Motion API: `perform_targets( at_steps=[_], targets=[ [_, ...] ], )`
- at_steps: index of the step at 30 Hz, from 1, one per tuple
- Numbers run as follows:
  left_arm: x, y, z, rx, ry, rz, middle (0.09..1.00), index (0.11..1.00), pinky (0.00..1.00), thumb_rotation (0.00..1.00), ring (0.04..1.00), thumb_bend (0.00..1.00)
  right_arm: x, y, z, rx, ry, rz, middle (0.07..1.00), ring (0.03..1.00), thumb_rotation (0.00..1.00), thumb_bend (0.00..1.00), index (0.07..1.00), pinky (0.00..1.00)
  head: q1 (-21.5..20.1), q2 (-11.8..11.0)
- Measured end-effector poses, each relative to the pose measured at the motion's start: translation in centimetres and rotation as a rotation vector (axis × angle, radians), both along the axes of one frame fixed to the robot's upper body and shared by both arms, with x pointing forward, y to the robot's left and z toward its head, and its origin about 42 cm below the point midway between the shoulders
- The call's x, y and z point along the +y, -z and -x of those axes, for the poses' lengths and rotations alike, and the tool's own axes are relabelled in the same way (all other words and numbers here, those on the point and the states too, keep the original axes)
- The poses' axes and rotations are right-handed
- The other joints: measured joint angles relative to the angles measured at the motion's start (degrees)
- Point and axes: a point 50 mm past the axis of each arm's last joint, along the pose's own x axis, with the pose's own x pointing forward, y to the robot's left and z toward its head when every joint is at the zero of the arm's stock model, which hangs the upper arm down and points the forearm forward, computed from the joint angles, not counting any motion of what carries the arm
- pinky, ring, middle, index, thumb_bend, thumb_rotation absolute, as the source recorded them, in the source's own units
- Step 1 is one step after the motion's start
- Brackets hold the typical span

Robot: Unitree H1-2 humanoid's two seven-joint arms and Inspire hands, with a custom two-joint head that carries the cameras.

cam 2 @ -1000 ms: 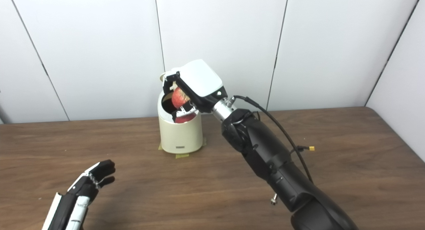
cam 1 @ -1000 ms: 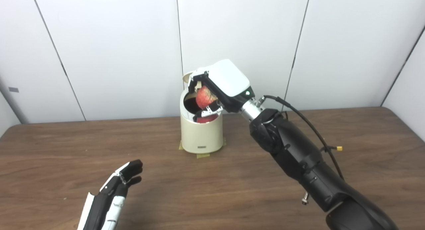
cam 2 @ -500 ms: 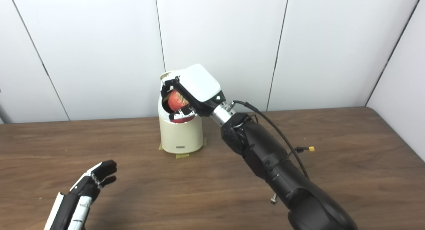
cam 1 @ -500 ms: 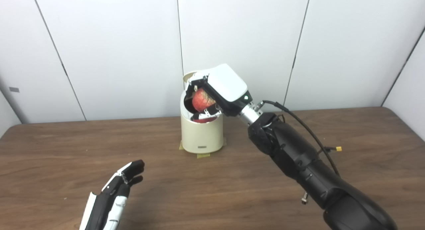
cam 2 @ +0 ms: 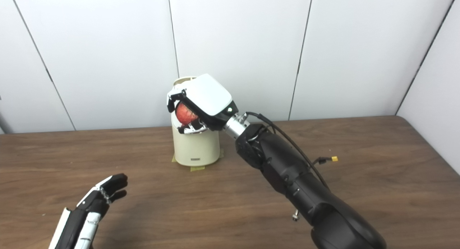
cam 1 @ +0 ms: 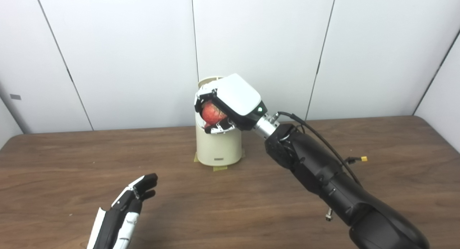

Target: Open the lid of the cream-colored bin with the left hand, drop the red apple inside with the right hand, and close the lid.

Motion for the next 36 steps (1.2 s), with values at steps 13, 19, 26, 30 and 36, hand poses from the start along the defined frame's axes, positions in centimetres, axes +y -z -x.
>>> perform_targets(
  at_steps=[13,19,26,30,36],
  targets=[
    [-0.01,-0.09,0.02,-0.003,0.002,-0.001,0.851,0.817,0.83,0.84,0.862,0.56,0.28,-0.44,0.20,-0.005,0.036,0.042,0.905,0.804,0.01,0.95,0.847,0.58,-0.3,0.1],
    [-0.02,-0.09,0.02,-0.003,0.004,0.000,0.851,0.814,0.83,0.83,0.865,0.56,0.30,-0.42,0.29,-0.047,0.051,0.049,0.883,0.795,0.01,0.93,0.823,0.58,-0.4,0.3],
    [-0.02,-0.10,0.01,-0.003,0.005,0.001,0.853,0.817,0.84,0.83,0.868,0.57,0.34,-0.33,0.36,-0.075,0.060,0.039,0.875,0.813,0.00,0.89,0.808,0.58,-0.4,0.2],
    [-0.02,-0.09,0.01,-0.003,0.005,0.001,0.853,0.817,0.85,0.82,0.868,0.57,0.31,-0.29,0.35,-0.085,0.063,0.024,0.876,0.816,0.00,0.90,0.806,0.59,-0.5,0.2],
    [-0.03,-0.09,0.01,-0.003,0.006,0.001,0.852,0.818,0.84,0.82,0.867,0.56,0.08,-0.51,0.29,-0.097,0.071,0.001,0.854,0.784,0.08,0.86,0.804,0.61,-0.5,0.0]
  ],
)
